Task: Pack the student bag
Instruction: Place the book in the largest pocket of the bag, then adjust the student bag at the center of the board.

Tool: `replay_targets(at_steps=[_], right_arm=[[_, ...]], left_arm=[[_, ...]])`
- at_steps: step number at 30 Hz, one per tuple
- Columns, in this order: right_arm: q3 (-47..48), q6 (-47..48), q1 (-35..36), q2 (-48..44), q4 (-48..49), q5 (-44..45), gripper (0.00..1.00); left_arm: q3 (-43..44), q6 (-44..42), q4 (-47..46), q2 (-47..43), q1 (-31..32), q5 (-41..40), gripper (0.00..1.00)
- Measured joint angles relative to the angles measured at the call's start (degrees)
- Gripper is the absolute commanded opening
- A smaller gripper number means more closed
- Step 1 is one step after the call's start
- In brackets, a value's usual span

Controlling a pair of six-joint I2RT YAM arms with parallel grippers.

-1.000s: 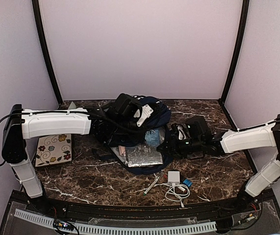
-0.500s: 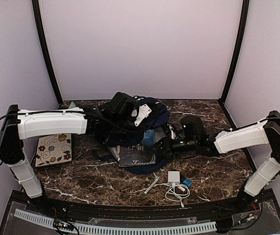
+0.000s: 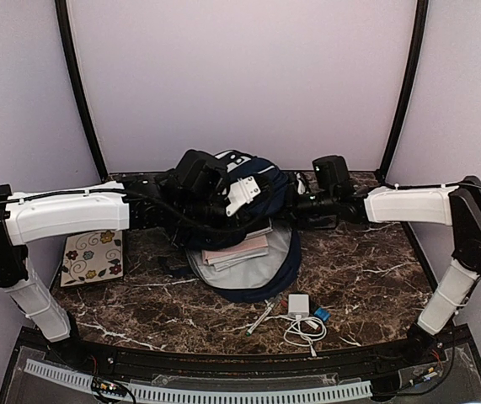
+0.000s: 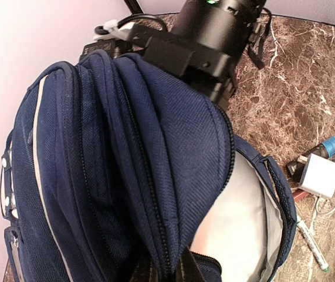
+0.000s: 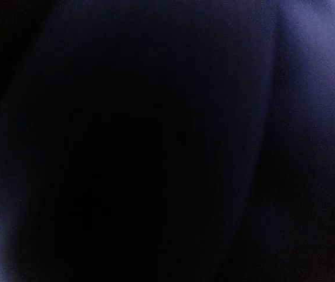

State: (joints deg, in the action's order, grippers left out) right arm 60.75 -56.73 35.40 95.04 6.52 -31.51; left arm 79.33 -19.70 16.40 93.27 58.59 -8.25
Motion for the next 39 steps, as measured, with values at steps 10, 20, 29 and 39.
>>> replay_targets(at_steps=[10,20,29,39], right_arm=[[6.29,0.9,-0.2,6.67,-1.55,5.79,0.52],[4.59,7.76,-2.38,-4.26,-11.69,14.1,0.65],[-7.89,7.34,-0.83,-15.72,-18.4,23.91,0.69],[-5.18,7.52,3.65,0.26,-18.1,22.97,0.35]], left_arm=[[0.5,2.82,-0.44,-0.39,-0.59,-1.7,0.0],[3.34,10.69,0.39,2.62,-3.63,1.62,0.0],[3.45,12.92,0.42,4.57,-4.0,3.78,0.0],[4.09,13.11,0.46,4.96,-4.11,4.17,0.0]])
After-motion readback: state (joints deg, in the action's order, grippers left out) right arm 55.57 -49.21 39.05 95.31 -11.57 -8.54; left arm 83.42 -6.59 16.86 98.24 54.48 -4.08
